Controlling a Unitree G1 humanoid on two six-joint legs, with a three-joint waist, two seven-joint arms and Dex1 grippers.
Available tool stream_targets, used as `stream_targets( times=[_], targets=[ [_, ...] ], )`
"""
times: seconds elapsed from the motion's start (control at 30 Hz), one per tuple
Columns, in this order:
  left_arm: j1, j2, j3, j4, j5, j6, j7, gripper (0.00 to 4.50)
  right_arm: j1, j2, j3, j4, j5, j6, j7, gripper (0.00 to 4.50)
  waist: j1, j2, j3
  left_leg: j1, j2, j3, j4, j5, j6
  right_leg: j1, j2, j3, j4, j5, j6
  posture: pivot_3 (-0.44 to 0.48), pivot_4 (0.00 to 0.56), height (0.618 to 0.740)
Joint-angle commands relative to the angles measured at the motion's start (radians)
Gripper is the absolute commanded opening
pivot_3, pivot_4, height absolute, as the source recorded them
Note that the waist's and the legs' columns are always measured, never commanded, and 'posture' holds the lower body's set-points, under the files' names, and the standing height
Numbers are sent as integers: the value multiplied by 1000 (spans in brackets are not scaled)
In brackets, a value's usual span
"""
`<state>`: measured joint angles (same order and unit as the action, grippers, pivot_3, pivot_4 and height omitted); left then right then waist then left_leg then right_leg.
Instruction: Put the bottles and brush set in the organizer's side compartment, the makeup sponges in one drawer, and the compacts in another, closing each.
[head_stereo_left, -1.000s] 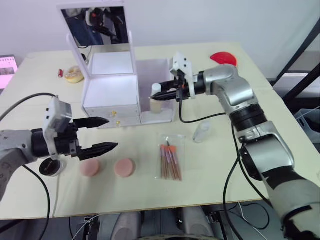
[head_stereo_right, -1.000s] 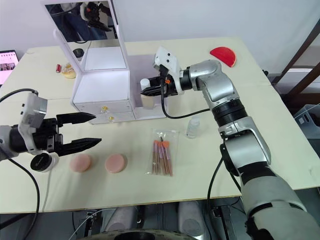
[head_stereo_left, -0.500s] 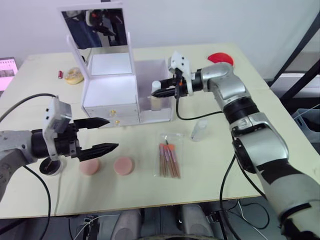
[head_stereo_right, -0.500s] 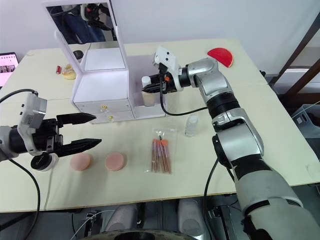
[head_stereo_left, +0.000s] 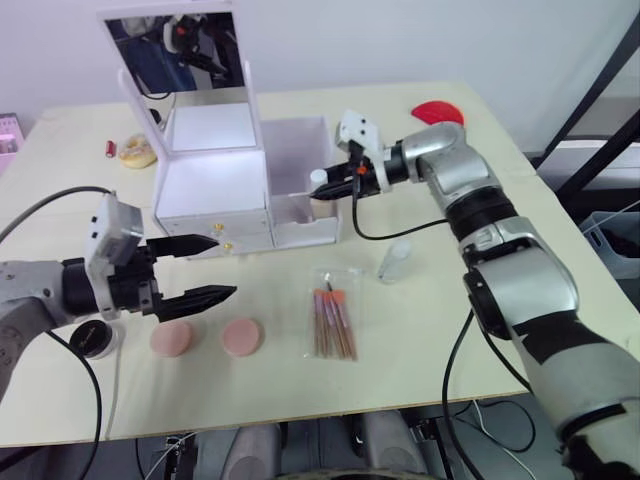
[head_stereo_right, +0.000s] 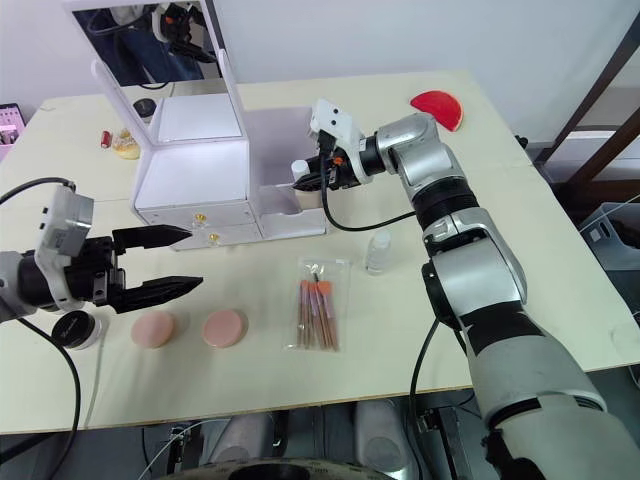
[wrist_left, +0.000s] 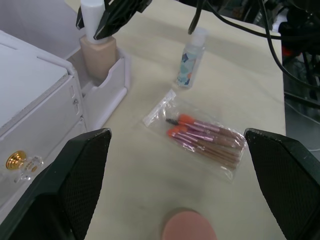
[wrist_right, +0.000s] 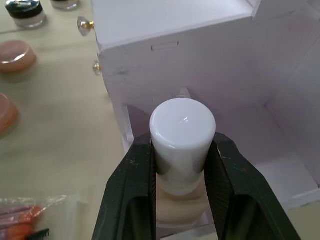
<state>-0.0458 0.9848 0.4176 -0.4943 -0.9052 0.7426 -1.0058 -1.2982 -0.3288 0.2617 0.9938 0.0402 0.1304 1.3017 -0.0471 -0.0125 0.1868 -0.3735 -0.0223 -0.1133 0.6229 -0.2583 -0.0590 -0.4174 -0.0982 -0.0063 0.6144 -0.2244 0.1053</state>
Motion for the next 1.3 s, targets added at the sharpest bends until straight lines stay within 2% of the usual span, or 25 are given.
stream_targets(
  times=[0.03, 0.33, 0.4, 0.43, 0.57, 0.6, 0.77, 0.97, 1.07, 1.17, 1.3],
  targets=[
    [-5, 15, 31, -27, -15, 5, 4, 4500, -26, 19, -17, 12, -18, -35, -12, 791, 0, 0, 0, 0, 0, 0, 0, 0, 0, 0, 0, 0, 0, 0, 0, 0, 150, 739],
    [-7, 12, 32, -32, -16, 11, 8, 4500, -27, 34, -29, 55, -47, -71, -28, 791, 0, 0, 0, 0, 0, 0, 0, 0, 0, 0, 0, 0, 0, 0, 0, 0, 150, 739],
    [-7, 12, 33, -32, -17, 12, 9, 4500, -31, 34, -32, 60, -49, -71, -29, 1836, 0, 0, 0, 0, 0, 0, 0, 0, 0, 0, 0, 1, 0, 0, -1, 0, 150, 739],
    [-7, 11, 33, -32, -17, 12, 9, 4500, -32, 34, -34, 61, -50, -71, -28, 2182, 0, 0, 0, 0, 0, 0, 0, 0, 0, 0, 0, 1, 0, 0, -1, 0, 150, 739],
    [-12, 11, 29, -28, -16, 11, 8, 4500, -42, 30, -46, 54, -49, -70, -25, 4130, 0, 0, 0, 0, 0, 1, 0, 0, 0, 0, 0, 1, 0, 0, -1, 0, 150, 739],
    [-13, 11, 28, -27, -15, 10, 8, 4500, -47, 27, -52, 49, -46, -68, -24, 4446, 0, 0, 0, 0, 0, 1, 0, 0, 0, 0, 0, 1, 0, 1, -1, 0, 150, 739],
    [-18, 10, 25, -22, -15, 10, 6, 4500, -81, -6, -93, -22, -15, -27, 11, 4446, 0, 0, 0, 0, 0, 1, 0, 0, 0, -1, 1, 1, 0, 1, -1, 0, 150, 739],
    [19, 25, 64, -5, 9, 1, -15, 4500, -38, -147, -179, -289, 85, 189, 72, 4446, 5, 0, 0, -1, 0, 1, 0, 0, 0, -1, 1, 1, 0, 1, -1, 0, 150, 739],
    [79, 41, 166, 58, 32, 4, -40, 4500, 86, -297, -237, -481, 121, 309, 70, 4446, 8, -1, -1, -1, 1, 1, 0, 0, 0, -1, 1, 1, -1, 1, -1, 0, 150, 739],
    [184, 58, 277, 145, 107, -28, -95, 4500, 239, -441, -321, -647, 174, 412, 52, 4446, 11, -1, 0, -1, 1, 1, 0, 0, 0, 0, 0, 0, -2, -1, -4, 0, 150, 739],
    [299, 82, 414, 320, 222, -107, -167, 4500, 528, -596, -481, -878, 284, 469, 78, 4446, 4, -1, 0, 0, 1, 5, -1, -1, 1, -1, 0, 2, -2, -2, -4, 0, 150, 739]
  ],
)
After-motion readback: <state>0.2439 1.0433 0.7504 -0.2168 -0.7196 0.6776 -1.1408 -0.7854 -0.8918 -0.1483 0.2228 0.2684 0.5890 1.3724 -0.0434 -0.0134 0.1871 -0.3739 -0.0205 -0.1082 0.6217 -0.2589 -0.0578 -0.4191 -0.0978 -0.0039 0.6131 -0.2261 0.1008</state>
